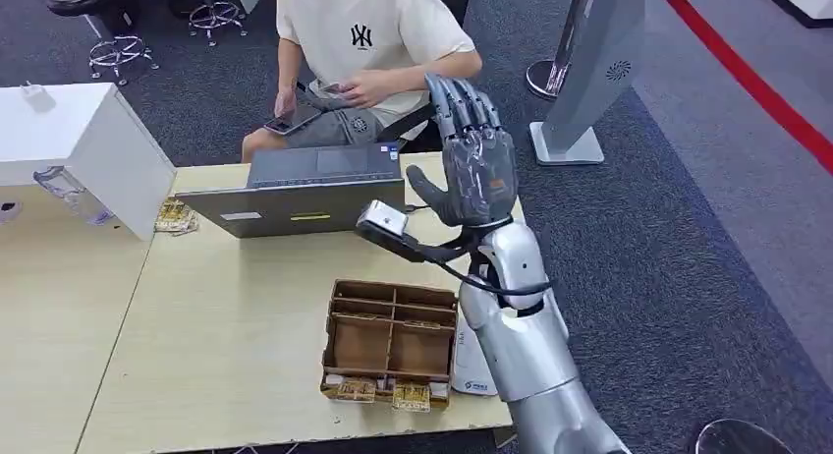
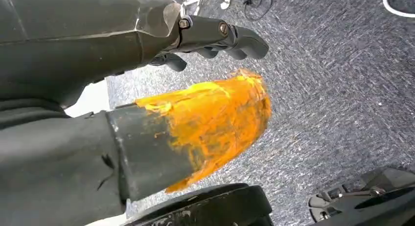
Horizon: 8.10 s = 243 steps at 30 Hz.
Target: Pass the card to the sensor for recognition and then transmit it.
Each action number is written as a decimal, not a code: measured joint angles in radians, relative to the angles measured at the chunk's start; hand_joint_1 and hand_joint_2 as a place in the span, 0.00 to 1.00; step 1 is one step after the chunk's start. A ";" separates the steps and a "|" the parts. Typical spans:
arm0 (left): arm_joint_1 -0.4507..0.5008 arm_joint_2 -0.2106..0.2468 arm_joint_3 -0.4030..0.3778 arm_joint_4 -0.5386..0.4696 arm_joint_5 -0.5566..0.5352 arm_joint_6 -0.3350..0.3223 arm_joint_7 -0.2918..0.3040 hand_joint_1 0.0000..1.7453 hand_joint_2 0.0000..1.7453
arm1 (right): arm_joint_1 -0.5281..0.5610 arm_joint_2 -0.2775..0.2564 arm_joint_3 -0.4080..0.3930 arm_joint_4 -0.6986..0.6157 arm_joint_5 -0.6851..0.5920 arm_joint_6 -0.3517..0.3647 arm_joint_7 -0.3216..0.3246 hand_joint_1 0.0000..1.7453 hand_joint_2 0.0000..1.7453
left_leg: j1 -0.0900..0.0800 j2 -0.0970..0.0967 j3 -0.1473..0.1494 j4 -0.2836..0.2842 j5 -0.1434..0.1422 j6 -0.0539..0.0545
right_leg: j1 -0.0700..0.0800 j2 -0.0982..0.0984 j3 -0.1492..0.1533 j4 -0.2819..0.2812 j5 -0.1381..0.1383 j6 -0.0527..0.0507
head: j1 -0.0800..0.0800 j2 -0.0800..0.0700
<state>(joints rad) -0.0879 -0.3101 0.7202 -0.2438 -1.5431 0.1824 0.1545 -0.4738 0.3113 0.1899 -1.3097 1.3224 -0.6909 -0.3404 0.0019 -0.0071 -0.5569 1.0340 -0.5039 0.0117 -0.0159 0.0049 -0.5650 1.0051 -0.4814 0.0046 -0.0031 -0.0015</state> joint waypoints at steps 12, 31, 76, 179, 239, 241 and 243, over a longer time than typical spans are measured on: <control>0.018 -0.007 0.003 0.000 0.059 0.036 -0.015 0.00 0.00 | 0.229 0.000 0.038 -0.286 -0.195 -0.002 -0.155 0.00 1.00 | 0.000 0.000 -0.001 0.000 0.000 0.000 | 0.000 -0.001 0.000 -0.001 0.000 0.000 | 0.001 0.000; 0.022 -0.008 0.021 0.003 0.092 0.058 -0.029 0.00 0.00 | 0.464 -0.036 0.058 -0.357 -0.246 -0.002 -0.229 1.00 1.00 | 0.000 0.000 -0.001 0.000 -0.001 0.000 | 0.000 -0.001 0.000 -0.001 -0.001 0.000 | 0.001 0.000; 0.032 -0.004 0.086 0.006 0.145 0.097 -0.062 0.00 0.00 | 0.599 -0.137 0.211 -0.167 -0.018 -0.003 0.015 0.29 1.00 | 0.000 0.000 0.000 0.000 -0.001 0.000 | 0.000 0.000 0.000 -0.001 0.000 0.000 | 0.001 0.000; 0.047 -0.001 0.086 0.015 0.142 0.091 -0.080 0.00 0.00 | 0.507 -0.078 0.086 -0.115 -0.566 0.016 -0.034 1.00 1.00 | 0.000 0.000 0.000 0.000 -0.001 0.000 | 0.000 0.000 0.000 -0.001 0.000 0.000 | 0.000 0.000; -0.316 -0.003 -0.086 0.024 0.159 -0.171 0.381 0.00 0.00 | -0.316 0.055 0.686 0.332 -0.243 -0.003 0.477 1.00 1.00 | 0.001 -0.012 -0.019 0.000 0.019 -0.004 | 0.001 -0.011 -0.017 0.001 0.012 -0.003 | -0.003 0.000; -0.319 0.000 -0.086 0.024 0.159 -0.165 0.378 0.00 0.00 | -0.326 0.055 0.720 0.338 -0.246 -0.003 0.472 1.00 1.00 | 0.002 -0.012 -0.021 0.000 0.021 -0.006 | 0.001 -0.011 -0.018 0.001 0.016 -0.004 | -0.003 0.000; -0.323 0.000 -0.086 0.024 0.159 -0.164 0.378 0.00 0.00 | -0.330 0.055 0.744 0.341 -0.247 -0.003 0.467 1.00 1.00 | 0.002 -0.011 -0.023 0.000 0.024 -0.006 | 0.001 -0.010 -0.021 0.001 0.019 -0.004 | -0.003 0.000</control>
<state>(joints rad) -0.4106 -0.3098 0.6340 -0.2201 -1.3844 0.0179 0.5322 -0.8038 0.3662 0.9335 -0.9689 1.0758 -0.6939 0.1270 0.0039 -0.0178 -0.5799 1.0336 -0.4798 0.0057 -0.0147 -0.0049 -0.5861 1.0064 -0.4624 0.0005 -0.0057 -0.0015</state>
